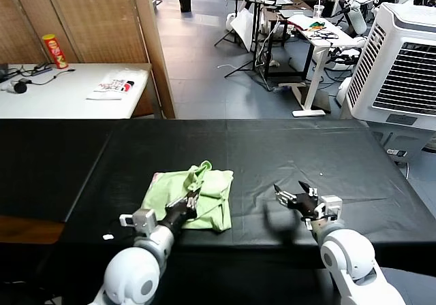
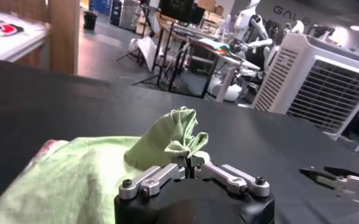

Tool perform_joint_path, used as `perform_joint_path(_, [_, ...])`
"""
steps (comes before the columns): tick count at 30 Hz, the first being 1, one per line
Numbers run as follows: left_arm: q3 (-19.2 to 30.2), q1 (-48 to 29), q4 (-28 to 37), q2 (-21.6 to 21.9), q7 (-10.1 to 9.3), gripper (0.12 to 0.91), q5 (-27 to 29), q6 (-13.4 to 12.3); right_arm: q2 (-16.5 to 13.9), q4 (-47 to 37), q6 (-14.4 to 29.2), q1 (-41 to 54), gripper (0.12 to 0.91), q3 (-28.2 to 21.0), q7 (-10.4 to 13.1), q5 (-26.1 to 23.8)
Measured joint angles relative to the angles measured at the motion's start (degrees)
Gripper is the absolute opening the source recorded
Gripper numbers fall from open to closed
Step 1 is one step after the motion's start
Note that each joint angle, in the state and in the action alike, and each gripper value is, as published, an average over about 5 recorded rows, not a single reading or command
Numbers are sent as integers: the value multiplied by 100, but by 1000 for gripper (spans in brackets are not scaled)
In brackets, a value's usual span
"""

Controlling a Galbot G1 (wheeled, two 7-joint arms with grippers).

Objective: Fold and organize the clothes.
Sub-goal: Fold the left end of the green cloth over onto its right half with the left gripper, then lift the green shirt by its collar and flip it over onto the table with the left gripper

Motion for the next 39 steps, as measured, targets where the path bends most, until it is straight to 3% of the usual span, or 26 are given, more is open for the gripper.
perform_joint_path(10, [163,-36,169,-393,72,160,327,-111,15,-64,9,54,798,-142,-34,-64])
perform_joint_path(12, [204,-18,194,-467,120,196,338,-149,15,-82,12,85,798,-184,-50,-68])
perform_joint_path(16, [241,1,238,-644,228,382,57,-233,-12,-108,57,156,798,-290,-181,-87])
perform_joint_path(20, [172,1,203,-795,273,616,-413,-349,-76,-140,183,250,798,-445,-428,-116])
perform_joint_path(24, [-25,9,138,-759,512,770,-356,-604,-130,-166,341,394,798,-705,-736,-141])
perform_joint_path(29, [-507,160,216,-400,762,797,269,-883,-86,-317,501,750,798,-1235,-974,-445])
perform_joint_path(33, [-938,344,280,-149,801,798,476,-932,39,-620,496,1136,798,-1732,-892,-918])
perform_joint_path(39, [-1387,532,403,-109,824,798,588,-973,259,-1225,312,1457,798,-2171,-668,-2055])
